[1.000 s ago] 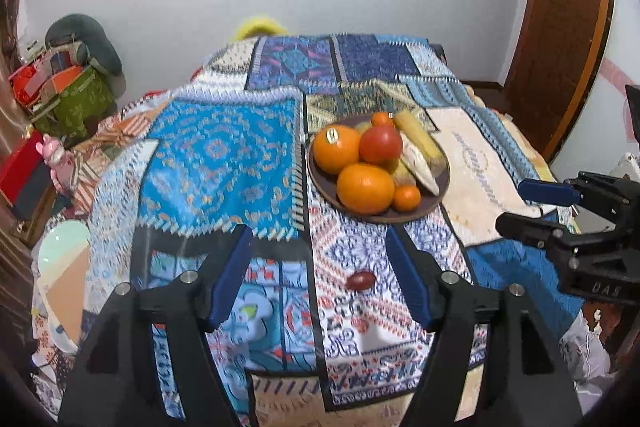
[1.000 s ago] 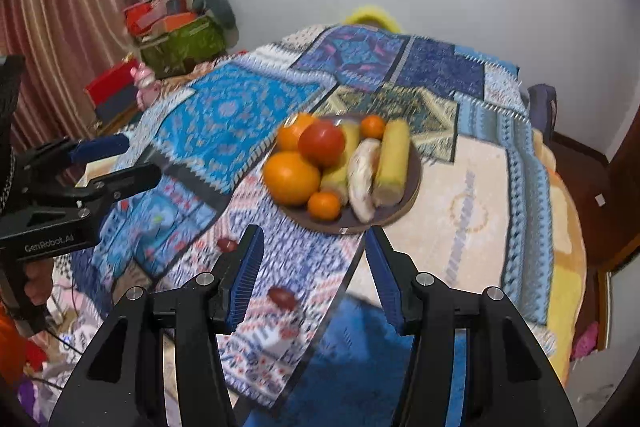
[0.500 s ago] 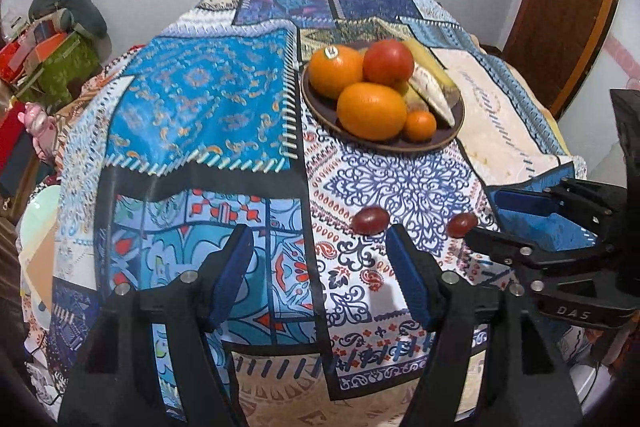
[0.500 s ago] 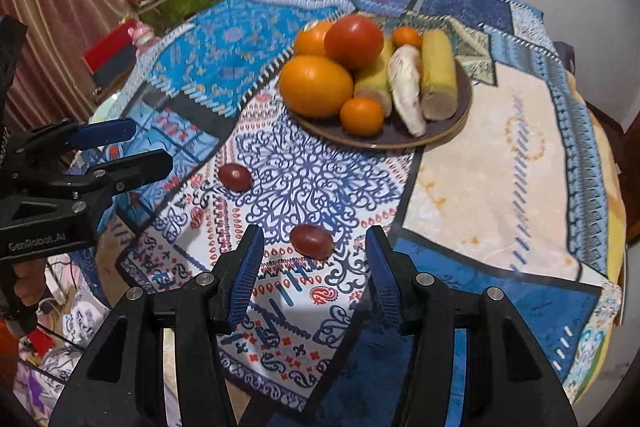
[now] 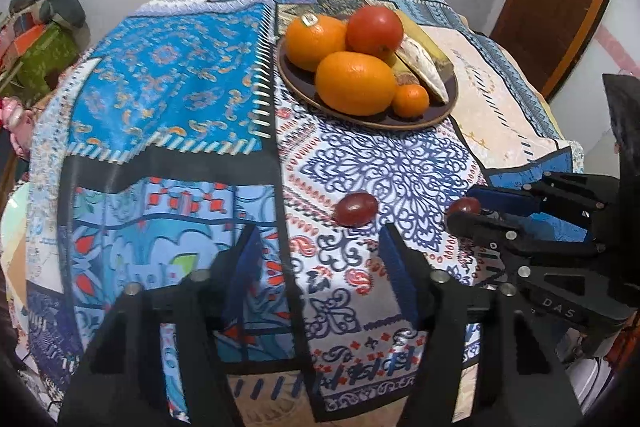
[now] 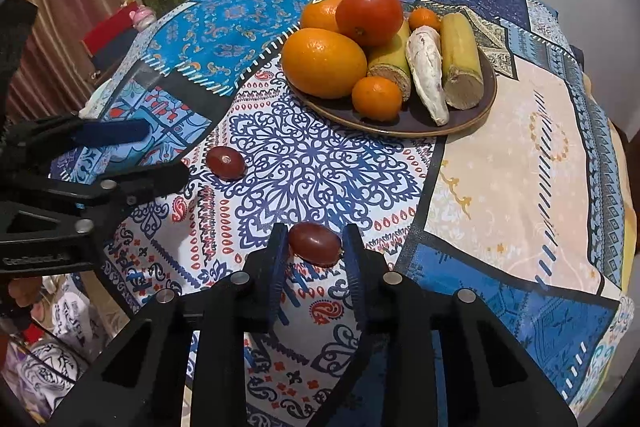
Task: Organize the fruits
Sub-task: 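Grasp a dark red date with the left tool while the right tool grasps another date, then carry the date with the left tool while the right tool carries its date over the plate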
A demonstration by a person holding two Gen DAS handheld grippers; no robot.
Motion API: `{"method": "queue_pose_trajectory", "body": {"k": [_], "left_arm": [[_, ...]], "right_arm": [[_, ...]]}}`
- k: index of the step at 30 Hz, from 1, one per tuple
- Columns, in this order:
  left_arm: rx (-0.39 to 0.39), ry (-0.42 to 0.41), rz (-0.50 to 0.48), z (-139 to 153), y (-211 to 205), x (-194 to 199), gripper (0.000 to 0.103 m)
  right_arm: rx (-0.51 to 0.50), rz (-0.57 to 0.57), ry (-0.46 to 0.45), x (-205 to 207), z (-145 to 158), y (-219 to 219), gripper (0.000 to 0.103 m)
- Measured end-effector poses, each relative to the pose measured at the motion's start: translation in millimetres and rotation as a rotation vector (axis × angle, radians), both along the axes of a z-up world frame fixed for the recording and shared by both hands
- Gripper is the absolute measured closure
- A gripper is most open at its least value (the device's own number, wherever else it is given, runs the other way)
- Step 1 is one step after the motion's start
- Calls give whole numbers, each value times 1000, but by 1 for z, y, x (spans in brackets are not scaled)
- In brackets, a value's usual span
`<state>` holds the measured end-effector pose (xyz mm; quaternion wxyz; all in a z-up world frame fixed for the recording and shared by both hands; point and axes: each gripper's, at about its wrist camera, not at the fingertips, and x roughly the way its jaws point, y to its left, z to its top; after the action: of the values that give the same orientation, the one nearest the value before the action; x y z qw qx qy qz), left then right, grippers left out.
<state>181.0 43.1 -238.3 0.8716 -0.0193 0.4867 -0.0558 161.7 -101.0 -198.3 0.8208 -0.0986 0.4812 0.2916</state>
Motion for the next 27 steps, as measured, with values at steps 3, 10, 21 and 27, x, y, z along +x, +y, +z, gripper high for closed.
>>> {"method": "queue_pose_trajectory", "body": {"k": [3,10,21,27], "left_arm": [[-13,15,-17,-5,-6,5,49],[-20,35,-27,-14,-17,20,57],[-20,21,-24,-14,-21,24,74],[-26,-8,-22,-1,-20,22,74]], "right_arm": [[5,-6,-9,1,3,-4,78],[43,-32,-25,7,15,-18,77],[67,-61,-34,16,22,-31,77],[80,-78,-48,20,27,-37,77]]}}
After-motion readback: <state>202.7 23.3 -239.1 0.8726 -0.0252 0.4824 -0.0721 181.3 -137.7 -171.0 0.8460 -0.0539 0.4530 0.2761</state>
